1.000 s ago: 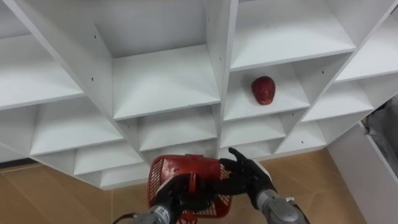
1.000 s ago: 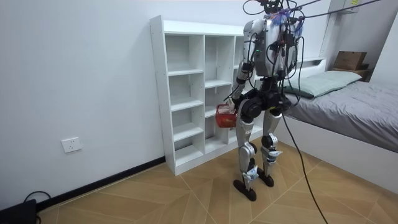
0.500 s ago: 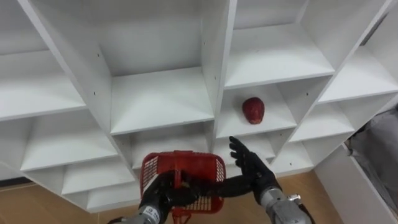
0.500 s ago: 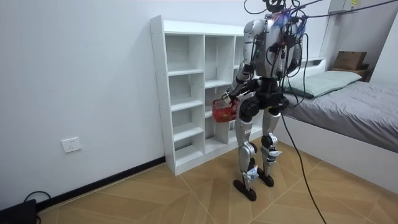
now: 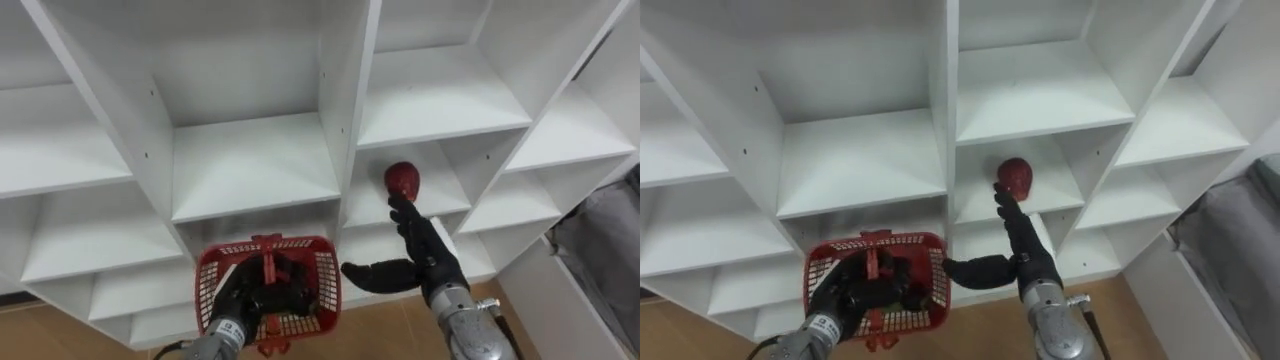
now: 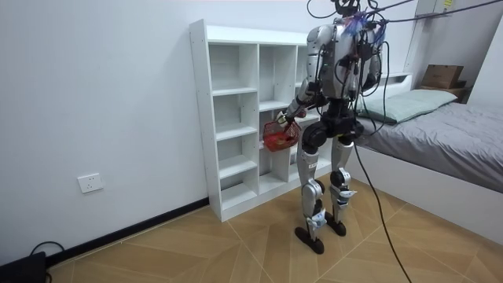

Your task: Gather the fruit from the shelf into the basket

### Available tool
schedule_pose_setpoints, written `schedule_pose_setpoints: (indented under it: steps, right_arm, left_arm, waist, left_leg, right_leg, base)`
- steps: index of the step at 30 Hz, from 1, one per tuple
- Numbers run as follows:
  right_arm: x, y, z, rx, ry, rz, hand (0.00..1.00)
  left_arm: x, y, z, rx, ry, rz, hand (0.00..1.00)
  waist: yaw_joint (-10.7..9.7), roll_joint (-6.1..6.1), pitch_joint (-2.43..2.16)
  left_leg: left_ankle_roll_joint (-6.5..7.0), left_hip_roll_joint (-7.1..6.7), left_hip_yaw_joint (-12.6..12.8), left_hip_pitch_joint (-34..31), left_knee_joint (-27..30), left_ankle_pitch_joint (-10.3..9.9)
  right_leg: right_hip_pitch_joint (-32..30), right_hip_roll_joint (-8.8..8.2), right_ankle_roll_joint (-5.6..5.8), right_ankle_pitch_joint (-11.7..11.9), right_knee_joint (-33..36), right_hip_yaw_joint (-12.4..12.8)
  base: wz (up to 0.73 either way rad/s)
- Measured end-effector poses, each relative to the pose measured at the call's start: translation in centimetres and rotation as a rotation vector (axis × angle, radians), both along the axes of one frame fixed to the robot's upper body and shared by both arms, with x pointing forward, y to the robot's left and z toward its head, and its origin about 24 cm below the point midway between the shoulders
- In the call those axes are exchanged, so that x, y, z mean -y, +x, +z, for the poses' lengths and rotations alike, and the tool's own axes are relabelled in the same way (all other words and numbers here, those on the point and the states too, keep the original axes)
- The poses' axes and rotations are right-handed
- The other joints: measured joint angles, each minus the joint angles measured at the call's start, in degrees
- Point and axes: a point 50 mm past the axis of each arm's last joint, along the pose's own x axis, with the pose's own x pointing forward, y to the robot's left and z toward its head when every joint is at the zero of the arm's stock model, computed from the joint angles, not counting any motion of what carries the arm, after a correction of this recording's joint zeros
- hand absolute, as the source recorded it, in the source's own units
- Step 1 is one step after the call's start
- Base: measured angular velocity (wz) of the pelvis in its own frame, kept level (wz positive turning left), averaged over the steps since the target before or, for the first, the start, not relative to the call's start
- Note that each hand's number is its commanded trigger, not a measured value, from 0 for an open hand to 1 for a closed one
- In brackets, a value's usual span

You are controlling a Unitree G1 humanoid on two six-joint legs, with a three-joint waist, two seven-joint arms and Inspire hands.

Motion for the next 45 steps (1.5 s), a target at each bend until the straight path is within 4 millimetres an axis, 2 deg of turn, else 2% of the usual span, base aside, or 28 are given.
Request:
schedule_pose_setpoints:
  steps: [3,13,16,20,32,39,45]
  right_arm:
    - [0.2,0.1,0.1,0.009,-0.007,-0.019,0.00]
    - [0.8,0.3,1.1,0.055,-0.005,-0.078,0.00]
    - [1.0,0.0,0.9,0.046,-0.004,-0.092,0.00]
    - [1.1,-0.3,0.7,0.036,-0.005,-0.100,0.00]
    - [1.5,-0.9,0.3,0.022,-0.009,-0.142,0.00]
    - [2.0,-1.7,-0.5,-0.009,-0.019,-0.188,0.00]
    - [2.4,-2.2,-0.8,-0.027,-0.013,-0.222,0.00]
  left_arm:
    - [-0.2,-0.1,-0.1,-0.007,0.002,0.025,1.00]
    - [-0.6,-1.2,-0.6,-0.039,0.001,0.059,1.00]
    - [-0.7,-1.5,-0.8,-0.051,0.008,0.072,1.00]
    - [-1.1,-1.5,-0.8,-0.052,0.014,0.095,1.00]
    - [-1.5,-2.1,-1.0,-0.066,0.032,0.094,1.00]
    - [-2.5,-2.9,-1.4,-0.085,0.081,0.078,1.00]
    - [-3.2,-3.5,-1.5,-0.095,0.098,0.086,1.00]
  waist:
    - [0.71,-0.01,0.02]
    - [0.57,-0.26,-0.11]
    - [0.62,-0.62,-0.01]
    - [0.62,-1.19,-0.30]
    - [0.46,-1.23,-0.27]
    - [0.50,-1.17,0.04]
    - [0.54,-1.37,0.01]
  left_leg:
    - [-0.07,-0.04,-0.27,0.96,-0.05,-0.07]
    - [-0.17,-0.07,-1.64,1.82,-0.04,-0.21]
    - [-0.23,-0.09,-1.81,2.36,-0.06,-0.25]
    - [-0.31,-0.07,-2.00,2.59,-0.14,-0.32]
    - [-0.32,-0.08,-2.23,2.81,-0.09,-0.33]
    - [-0.35,-0.07,-2.24,2.76,-0.08,-0.36]
    - [-0.41,-0.14,-3.15,2.18,-0.01,-0.42]
  right_leg:
    - [0.76,0.01,0.02,-0.26,-0.03,-0.21]
    - [2.60,-0.03,0.02,-0.62,-0.55,-1.33]
    - [3.14,-0.08,0.04,-0.80,-0.62,-1.51]
    - [3.70,0.01,0.05,-0.99,-0.62,-1.51]
    - [4.08,0.00,0.05,-1.01,-0.70,-1.66]
    - [4.01,-0.01,0.04,-1.03,-0.70,-1.82]
    - [3.90,-0.28,-0.05,-1.47,-0.58,-3.07]
  base:
    - [0.06]
    - [0.07]
    - [0.04]
    - [0.02]
    - [0.00]
    - [0.00]
    - [0.07]
